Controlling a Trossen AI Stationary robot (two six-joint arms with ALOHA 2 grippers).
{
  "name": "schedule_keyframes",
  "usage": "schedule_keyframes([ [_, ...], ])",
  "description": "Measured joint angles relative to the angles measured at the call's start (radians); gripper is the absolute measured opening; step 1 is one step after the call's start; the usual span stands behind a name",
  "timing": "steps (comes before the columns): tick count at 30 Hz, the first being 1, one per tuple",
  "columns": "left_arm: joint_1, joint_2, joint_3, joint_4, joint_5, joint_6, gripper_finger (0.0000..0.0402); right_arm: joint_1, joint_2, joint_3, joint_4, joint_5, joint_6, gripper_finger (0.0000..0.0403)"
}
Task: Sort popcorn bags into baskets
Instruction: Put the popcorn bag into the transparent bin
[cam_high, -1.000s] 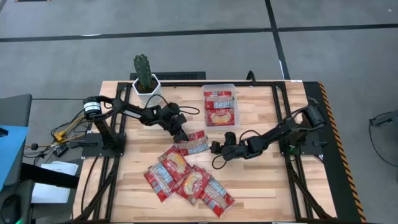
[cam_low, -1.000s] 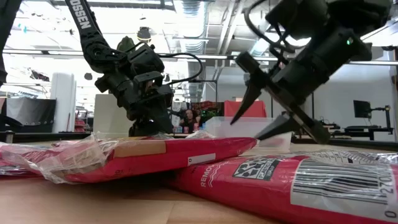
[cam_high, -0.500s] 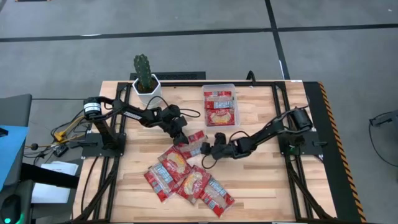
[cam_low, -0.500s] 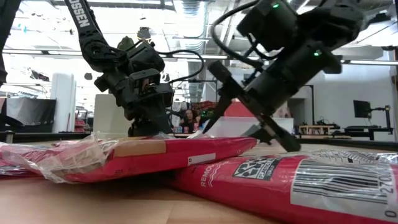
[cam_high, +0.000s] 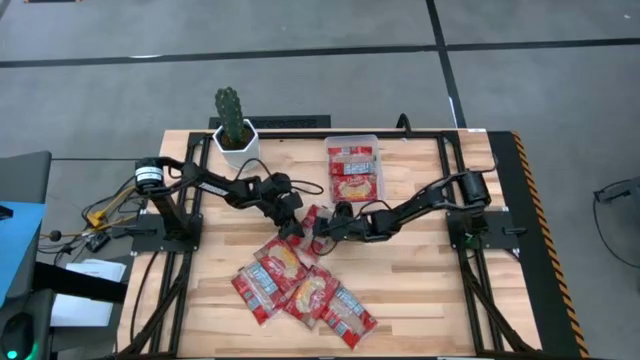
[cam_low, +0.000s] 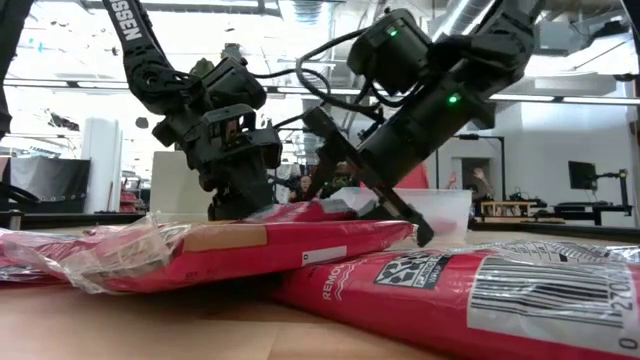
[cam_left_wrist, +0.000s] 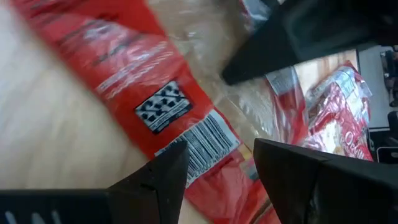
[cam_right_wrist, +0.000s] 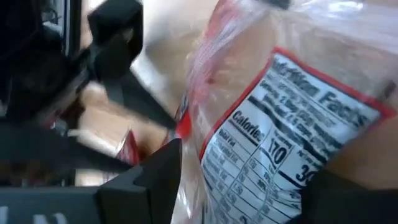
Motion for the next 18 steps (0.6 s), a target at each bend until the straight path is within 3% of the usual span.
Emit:
schedule_keyframes([
  [5,-0.020,0.000,0.000,0.004,0.001,-0.006,0.0178,-0.008,0.005,0.040,-0.057,-0.008,-0.080,0.0192],
  [11,-0.021,0.000,0.000,0.007,0.015,-0.034,0.0178,-0.011,0.004,0.073,-0.072,-0.030,-0.121,0.0105],
  [18,-0.014,0.000,0.000,0.012,0.153,-0.103,0.0178,0.010,0.002,0.074,-0.059,-0.033,-0.131,0.0038],
])
